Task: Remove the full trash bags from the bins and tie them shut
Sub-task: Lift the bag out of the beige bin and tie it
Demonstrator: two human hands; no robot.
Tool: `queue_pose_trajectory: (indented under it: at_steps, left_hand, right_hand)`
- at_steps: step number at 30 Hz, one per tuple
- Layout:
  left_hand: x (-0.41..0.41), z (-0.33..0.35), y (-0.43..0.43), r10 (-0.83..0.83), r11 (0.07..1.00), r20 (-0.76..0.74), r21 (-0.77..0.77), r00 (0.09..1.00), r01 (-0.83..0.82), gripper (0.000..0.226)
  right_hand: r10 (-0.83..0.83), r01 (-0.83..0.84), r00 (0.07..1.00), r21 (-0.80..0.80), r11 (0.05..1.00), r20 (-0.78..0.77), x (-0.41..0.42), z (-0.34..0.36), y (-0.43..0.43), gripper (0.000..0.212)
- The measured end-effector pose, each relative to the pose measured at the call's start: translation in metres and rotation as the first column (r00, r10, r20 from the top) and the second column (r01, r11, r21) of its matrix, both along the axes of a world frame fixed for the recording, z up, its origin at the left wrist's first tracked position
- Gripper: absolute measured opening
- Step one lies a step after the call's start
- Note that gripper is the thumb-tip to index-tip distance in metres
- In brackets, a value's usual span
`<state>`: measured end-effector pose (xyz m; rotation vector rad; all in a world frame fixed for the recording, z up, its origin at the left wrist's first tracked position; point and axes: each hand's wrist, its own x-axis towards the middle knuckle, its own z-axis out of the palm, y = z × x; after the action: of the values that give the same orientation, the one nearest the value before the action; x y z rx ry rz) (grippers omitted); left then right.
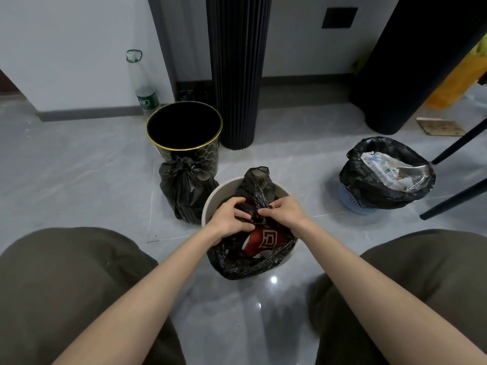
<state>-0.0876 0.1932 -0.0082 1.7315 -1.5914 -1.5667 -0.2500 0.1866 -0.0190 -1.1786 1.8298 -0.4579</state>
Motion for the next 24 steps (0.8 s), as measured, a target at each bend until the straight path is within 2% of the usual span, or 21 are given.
queue_pose_trajectory:
  at_steps: [2, 5, 7, 9, 10, 12, 15, 18, 20, 21, 23, 24]
  left_hand:
    - [0.005, 0.004, -0.003, 0.017, 1.000, 0.007, -0.018, 1.000, -0.016, 0.084]
    - [0.018, 0.013, -0.006, 0.081, 0.992, 0.019, -0.101, 0.997, -0.079, 0.073]
    - [0.030, 0.014, -0.007, 0.163, 0.969, 0.111, -0.205, 0.980, -0.138, 0.059]
    - [0.044, 0.005, -0.006, 0.240, 0.947, 0.225, -0.270, 0.944, -0.176, 0.052]
    - [0.050, -0.001, -0.005, 0.252, 0.950, 0.268, -0.253, 0.930, -0.185, 0.052]
    - [0.058, -0.007, 0.002, 0.237, 0.971, 0.285, -0.087, 0.929, -0.221, 0.056]
    - [0.059, -0.007, 0.014, 0.204, 0.950, 0.229, 0.189, 0.952, -0.249, 0.059]
    - [0.055, -0.008, 0.019, 0.218, 0.921, 0.138, 0.300, 0.966, -0.250, 0.046]
    - [0.053, -0.009, 0.019, 0.238, 0.909, 0.093, 0.329, 0.967, -0.255, 0.039]
    - [0.054, -0.010, 0.019, 0.247, 0.904, 0.080, 0.341, 0.966, -0.259, 0.038]
    - [0.056, -0.014, 0.019, 0.244, 0.892, 0.062, 0.378, 0.968, -0.249, 0.040]
    - [0.057, -0.016, 0.020, 0.228, 0.886, 0.058, 0.402, 0.972, -0.232, 0.041]
  right_hand:
    - [-0.062, 0.062, 0.998, -0.005, 0.998, 0.023, -0.001, -0.004, -0.001, 0.030]
    - [-0.282, 0.288, 0.945, -0.013, 0.957, 0.165, -0.003, -0.002, -0.005, 0.029]
    - [-0.507, 0.510, 0.805, 0.076, 0.857, 0.308, -0.004, -0.003, -0.010, 0.032]
    - [-0.690, 0.644, 0.595, 0.268, 0.716, 0.412, -0.003, -0.005, -0.009, 0.033]
    - [-0.734, 0.677, 0.512, 0.317, 0.665, 0.446, -0.006, -0.010, -0.008, 0.034]
    - [-0.774, 0.708, 0.433, 0.358, 0.609, 0.462, -0.004, -0.018, -0.009, 0.030]
    - [-0.782, 0.701, 0.467, 0.366, 0.612, 0.413, 0.009, -0.021, -0.007, 0.027]
    - [-0.633, 0.628, 0.736, 0.108, 0.771, 0.238, 0.015, -0.021, 0.003, 0.032]
    - [-0.433, 0.440, 0.893, -0.039, 0.897, 0.120, 0.017, -0.017, 0.013, 0.050]
    - [-0.317, 0.321, 0.945, -0.032, 0.947, 0.084, 0.017, -0.014, 0.017, 0.060]
    - [-0.095, 0.095, 0.995, -0.025, 0.995, -0.006, 0.015, -0.013, 0.022, 0.072]
    - [0.016, -0.018, 0.996, -0.023, 1.000, -0.088, 0.016, -0.015, 0.023, 0.072]
